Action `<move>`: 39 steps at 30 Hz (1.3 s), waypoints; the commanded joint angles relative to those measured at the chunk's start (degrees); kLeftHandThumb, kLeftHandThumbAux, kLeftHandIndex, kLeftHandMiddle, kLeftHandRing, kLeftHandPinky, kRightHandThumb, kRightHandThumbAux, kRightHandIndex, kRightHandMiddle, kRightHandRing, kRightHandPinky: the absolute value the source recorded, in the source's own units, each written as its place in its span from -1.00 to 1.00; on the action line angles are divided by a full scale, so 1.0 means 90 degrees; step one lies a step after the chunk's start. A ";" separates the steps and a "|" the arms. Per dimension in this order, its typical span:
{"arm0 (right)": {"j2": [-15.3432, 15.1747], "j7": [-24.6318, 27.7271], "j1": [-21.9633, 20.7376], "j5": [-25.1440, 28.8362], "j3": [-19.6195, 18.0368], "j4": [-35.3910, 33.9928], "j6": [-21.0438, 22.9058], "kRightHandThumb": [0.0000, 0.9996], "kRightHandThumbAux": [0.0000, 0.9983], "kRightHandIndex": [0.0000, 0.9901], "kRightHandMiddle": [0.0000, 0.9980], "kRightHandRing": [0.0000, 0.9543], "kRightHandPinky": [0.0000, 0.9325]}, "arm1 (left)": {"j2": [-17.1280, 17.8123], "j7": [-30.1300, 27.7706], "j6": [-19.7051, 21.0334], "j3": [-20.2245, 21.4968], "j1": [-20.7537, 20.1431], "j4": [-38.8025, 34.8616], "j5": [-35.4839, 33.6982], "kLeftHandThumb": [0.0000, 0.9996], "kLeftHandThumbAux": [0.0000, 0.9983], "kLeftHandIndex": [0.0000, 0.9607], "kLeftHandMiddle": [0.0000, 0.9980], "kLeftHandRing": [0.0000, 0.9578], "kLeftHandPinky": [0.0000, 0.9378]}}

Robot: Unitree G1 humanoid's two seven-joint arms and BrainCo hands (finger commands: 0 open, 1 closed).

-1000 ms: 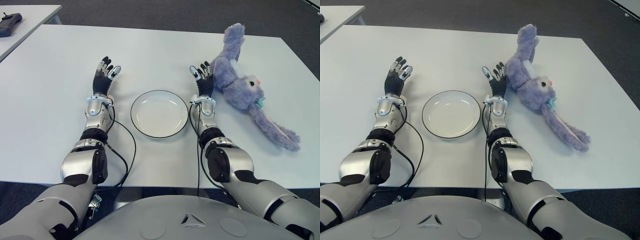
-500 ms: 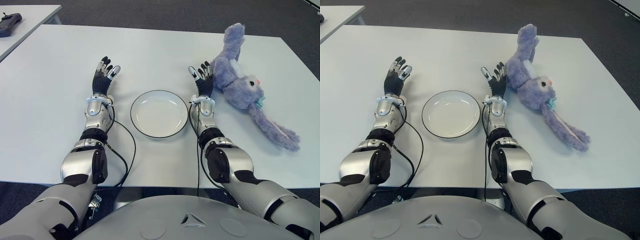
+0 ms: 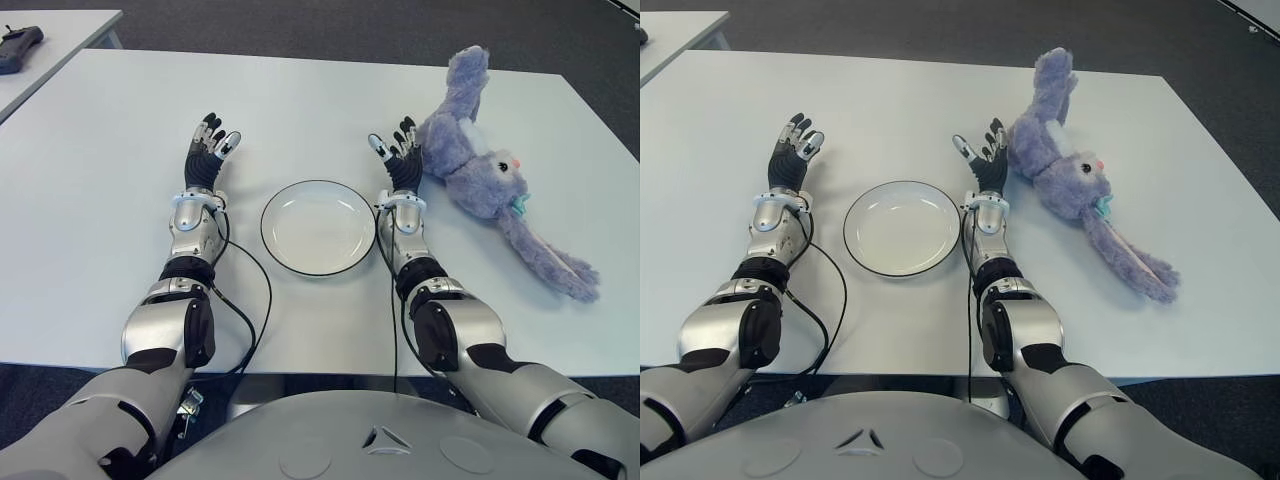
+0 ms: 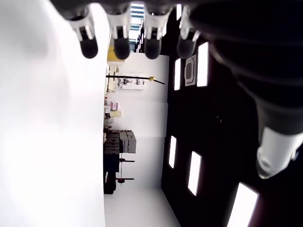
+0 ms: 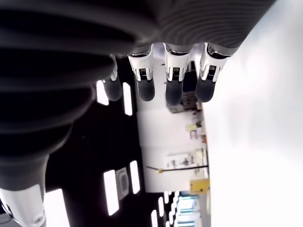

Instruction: Put the doll into the plate.

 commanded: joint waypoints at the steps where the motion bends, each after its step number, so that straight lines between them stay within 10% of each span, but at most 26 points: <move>1: 0.0377 0.0055 0.1152 0.0125 0.0021 0.0274 -0.0429 -0.97 0.38 -0.95 -0.83 -0.83 -0.80 | -0.0634 0.0147 0.0227 0.0085 0.1538 0.1034 -0.0131 -1.00 0.22 -0.99 -0.97 -1.00 -1.00; 39: 0.0379 0.0122 0.1332 -0.0082 0.0692 -0.2083 -0.0823 -0.91 0.39 -0.94 -0.87 -0.85 -0.80 | -0.0616 0.0261 0.0274 0.0017 0.1534 0.1071 -0.0094 -1.00 0.24 -0.96 -0.91 -0.98 -1.00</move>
